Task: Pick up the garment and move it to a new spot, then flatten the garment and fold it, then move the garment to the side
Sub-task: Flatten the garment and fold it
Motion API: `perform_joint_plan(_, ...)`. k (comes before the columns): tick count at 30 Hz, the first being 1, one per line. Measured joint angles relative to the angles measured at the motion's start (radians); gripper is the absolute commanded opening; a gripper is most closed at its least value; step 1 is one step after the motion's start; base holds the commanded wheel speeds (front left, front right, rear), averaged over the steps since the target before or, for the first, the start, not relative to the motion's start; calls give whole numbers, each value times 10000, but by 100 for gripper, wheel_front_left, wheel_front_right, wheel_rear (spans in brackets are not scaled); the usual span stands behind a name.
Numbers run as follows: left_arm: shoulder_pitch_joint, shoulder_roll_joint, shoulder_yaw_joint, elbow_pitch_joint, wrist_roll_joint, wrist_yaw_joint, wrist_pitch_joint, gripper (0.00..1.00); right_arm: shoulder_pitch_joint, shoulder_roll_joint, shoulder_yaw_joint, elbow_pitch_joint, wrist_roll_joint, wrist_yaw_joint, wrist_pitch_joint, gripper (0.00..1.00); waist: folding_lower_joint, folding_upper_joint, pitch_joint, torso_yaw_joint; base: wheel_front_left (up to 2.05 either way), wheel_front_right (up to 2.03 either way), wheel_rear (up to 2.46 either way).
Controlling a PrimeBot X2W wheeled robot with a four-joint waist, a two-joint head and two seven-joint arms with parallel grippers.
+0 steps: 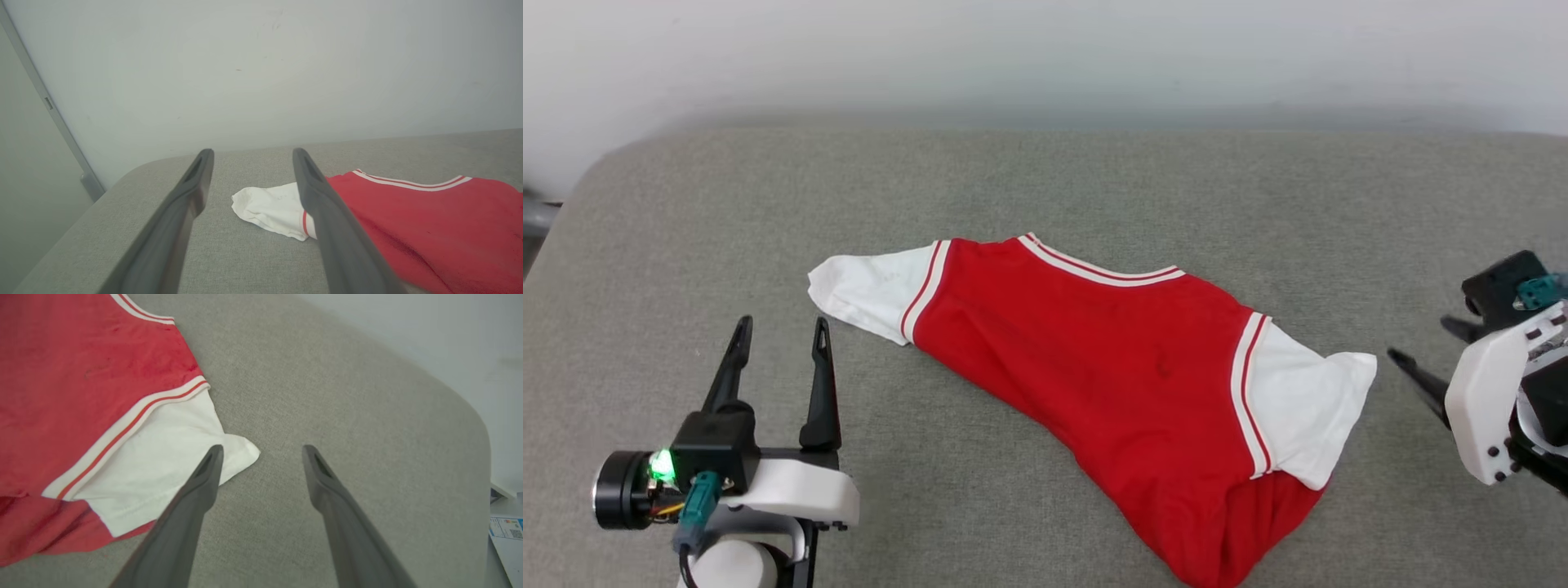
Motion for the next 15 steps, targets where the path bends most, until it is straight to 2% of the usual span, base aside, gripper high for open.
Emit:
perform_joint_plan(3,315,-477,374,-163,360,-253,0,100,-141,-408,407,15,805,0,1327,100,1,0,195,160,0,0,0)
perform_joint_plan(6,493,-901,694,-209,688,-546,0,100,-390,-508,640,127,1229,0,2063,100,1,0,421,341,0,0,0)
perform_joint_plan(15,333,-1864,1488,-169,1511,-1522,0,100,-1348,-257,1319,1582,1068,-2,2451,100,2,0,1246,882,0,0,0)
